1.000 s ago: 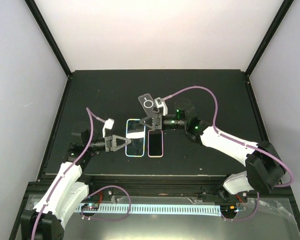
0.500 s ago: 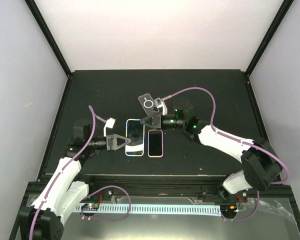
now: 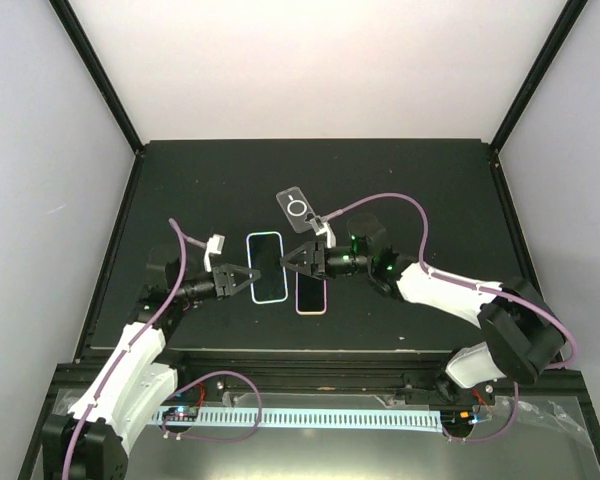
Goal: Put the phone into the phone case
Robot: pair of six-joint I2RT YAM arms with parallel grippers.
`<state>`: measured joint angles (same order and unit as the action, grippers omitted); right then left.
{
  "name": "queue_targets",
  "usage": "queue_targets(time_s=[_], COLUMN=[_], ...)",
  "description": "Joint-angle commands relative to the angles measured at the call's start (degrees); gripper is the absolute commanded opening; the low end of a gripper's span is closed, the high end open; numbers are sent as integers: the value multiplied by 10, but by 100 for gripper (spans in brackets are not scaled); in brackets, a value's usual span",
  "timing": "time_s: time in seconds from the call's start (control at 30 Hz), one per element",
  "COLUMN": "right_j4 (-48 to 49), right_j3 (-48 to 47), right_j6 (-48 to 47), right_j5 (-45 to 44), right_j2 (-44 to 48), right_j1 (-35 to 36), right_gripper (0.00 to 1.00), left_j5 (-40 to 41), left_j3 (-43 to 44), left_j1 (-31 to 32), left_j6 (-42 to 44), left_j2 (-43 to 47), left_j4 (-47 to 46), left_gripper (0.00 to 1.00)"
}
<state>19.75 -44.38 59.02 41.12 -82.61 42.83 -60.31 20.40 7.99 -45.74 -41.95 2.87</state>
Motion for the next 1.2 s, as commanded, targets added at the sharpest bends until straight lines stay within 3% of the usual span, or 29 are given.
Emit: queue_targets(time_s=[0.0,0.27,0.67,0.8,0.97,1.0,1.07,1.17], right_j4=[49,135,163,162,139,126,86,-7], right_j3=[11,23,28,30,39,42,49,53], right_j6=[16,60,77,86,78,73,57,5], right_j5=[23,50,53,52,47,43,34,11], right_j2=[9,-18,-22,-23,-13,-7,9,43], right_j1=[16,31,31,30,25,23,16,4], right_gripper=[57,38,8,3,2,2,2,2], left_j5=[18,23,38,58,84,87,96,116], left_j3=[10,9,8,17,31,33,36,41], left_j1=[-2,-1,-1,-1,-2,-2,-2,-2], left_j6=[-65,-96,-94,-70,-36,-32,-22,-10], left_j2=[23,18,23,26,30,30,30,27], left_j4=[-96,-125,-106,-59,-2,6,19,46], left_gripper=[2,2,6,25,61,69,97,99])
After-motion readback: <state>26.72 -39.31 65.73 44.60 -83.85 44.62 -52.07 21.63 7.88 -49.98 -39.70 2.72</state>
